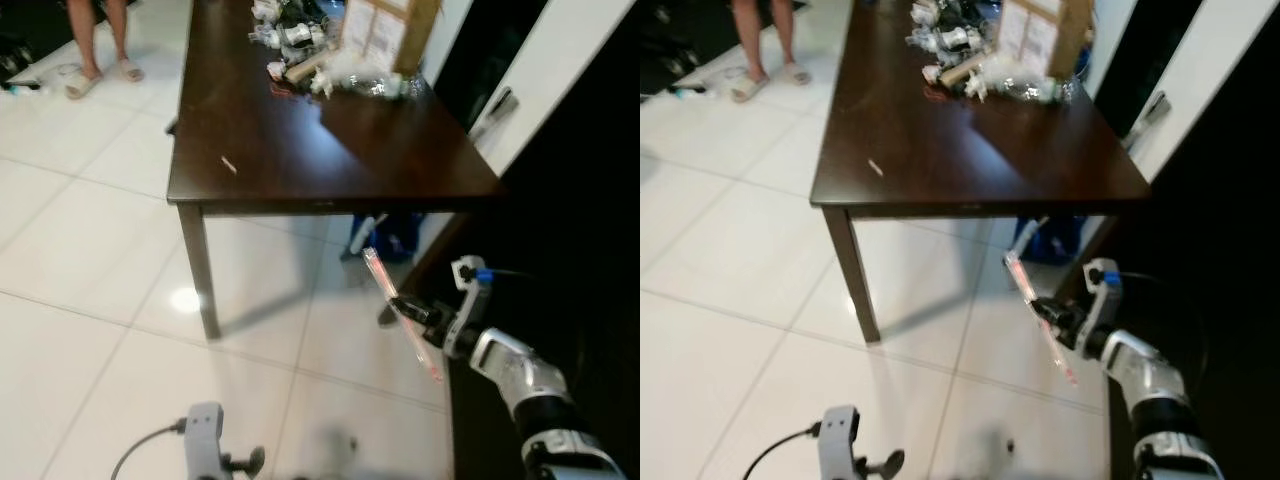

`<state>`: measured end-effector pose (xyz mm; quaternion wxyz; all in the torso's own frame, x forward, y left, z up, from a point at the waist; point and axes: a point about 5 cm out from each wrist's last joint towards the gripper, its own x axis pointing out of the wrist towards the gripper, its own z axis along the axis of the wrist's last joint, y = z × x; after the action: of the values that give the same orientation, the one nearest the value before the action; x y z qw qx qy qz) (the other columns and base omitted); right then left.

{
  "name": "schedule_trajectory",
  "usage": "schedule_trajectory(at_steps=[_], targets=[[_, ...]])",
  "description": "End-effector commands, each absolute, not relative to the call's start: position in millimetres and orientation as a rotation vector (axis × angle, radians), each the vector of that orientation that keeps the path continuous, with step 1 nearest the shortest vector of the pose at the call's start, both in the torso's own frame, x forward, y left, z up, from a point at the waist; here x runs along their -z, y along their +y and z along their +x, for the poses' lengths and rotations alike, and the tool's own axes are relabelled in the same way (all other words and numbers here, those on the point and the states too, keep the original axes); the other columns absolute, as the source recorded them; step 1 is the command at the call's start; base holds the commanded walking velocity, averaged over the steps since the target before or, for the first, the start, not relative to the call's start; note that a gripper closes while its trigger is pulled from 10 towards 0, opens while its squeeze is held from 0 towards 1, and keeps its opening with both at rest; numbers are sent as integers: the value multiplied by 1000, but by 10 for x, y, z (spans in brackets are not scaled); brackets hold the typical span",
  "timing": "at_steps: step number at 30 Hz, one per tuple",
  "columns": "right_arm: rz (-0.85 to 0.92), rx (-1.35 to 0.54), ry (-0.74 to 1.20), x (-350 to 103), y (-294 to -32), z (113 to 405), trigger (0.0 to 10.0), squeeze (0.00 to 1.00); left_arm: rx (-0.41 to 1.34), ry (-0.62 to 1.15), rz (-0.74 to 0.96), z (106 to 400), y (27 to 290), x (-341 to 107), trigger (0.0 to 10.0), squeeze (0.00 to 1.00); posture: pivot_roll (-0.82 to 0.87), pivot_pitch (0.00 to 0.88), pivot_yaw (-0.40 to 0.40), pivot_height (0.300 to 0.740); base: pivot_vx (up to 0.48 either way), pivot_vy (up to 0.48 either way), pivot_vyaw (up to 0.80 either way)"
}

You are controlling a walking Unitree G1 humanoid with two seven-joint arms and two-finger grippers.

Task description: Picking trash to rubbish bin

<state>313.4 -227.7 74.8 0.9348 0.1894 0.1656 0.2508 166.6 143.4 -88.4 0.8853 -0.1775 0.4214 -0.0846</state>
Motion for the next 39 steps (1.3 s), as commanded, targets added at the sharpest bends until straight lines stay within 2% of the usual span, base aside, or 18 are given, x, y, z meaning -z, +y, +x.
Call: schedule_trajectory(at_steps=[1, 2, 7, 9, 10, 12, 13, 14, 22, 26, 39], targets=[[362, -476, 394, -576, -2250, 3074, 10000, 0, 146, 969, -364, 1425, 1458, 992, 10000, 0, 110, 172, -157, 740, 0, 0, 0], [277, -414, 477, -383, -2297, 2974, 10000, 0, 126, 972, -338, 1427, 1497, 995, 10000, 0, 110, 172, -157, 740, 0, 0, 0], [203, -386, 528, -267, -2327, 2909, 10000, 0, 120, 976, -322, 1427, 1513, 996, 10000, 0, 110, 172, -157, 740, 0, 0, 0], [119, -341, 681, 36, -2408, 2637, 10000, 0, 125, 981, -312, 1412, 1522, 1001, 10000, 0, 114, 169, -154, 740, 0, 0, 0], [119, -341, 681, 36, -2408, 2637, 10000, 0, 125, 981, -312, 1412, 1522, 1001, 10000, 0, 114, 169, -154, 740, 0, 0, 0], [20, -256, 855, 330, -2529, 2290, 10000, 0, 124, 998, -294, 1371, 1537, 1017, 10000, 0, 111, 167, -151, 740, 0, 0, 0], [20, -256, 855, 330, -2529, 2290, 10000, 0, 124, 998, -294, 1371, 1537, 1017, 10000, 0, 111, 167, -151, 740, 0, 0, 0], [-55, -178, 970, 498, -2622, 2035, 10000, 0, 128, 1021, -264, 1322, 1541, 1037, 10000, 0, 111, 166, -151, 740, 0, 0, 0], [-73, -91, 1088, 693, -2669, 1684, 10000, 0, 131, 1052, -222, 1239, 1560, 1066, 10000, 0, 112, 163, -143, 740, 0, 0, 0], [-127, -73, 1227, 876, -2647, 1280, 10000, 0, 118, 1063, -195, 1192, 1627, 1077, 10000, 0, 120, 161, -135, 740, 0, 0, 778], [-147, -87, 1251, 919, -2602, 1201, 10000, 0, 114, 1053, -189, 1230, 1655, 1064, 10000, 0, 114, 155, -128, 740, 0, 0, 776]])
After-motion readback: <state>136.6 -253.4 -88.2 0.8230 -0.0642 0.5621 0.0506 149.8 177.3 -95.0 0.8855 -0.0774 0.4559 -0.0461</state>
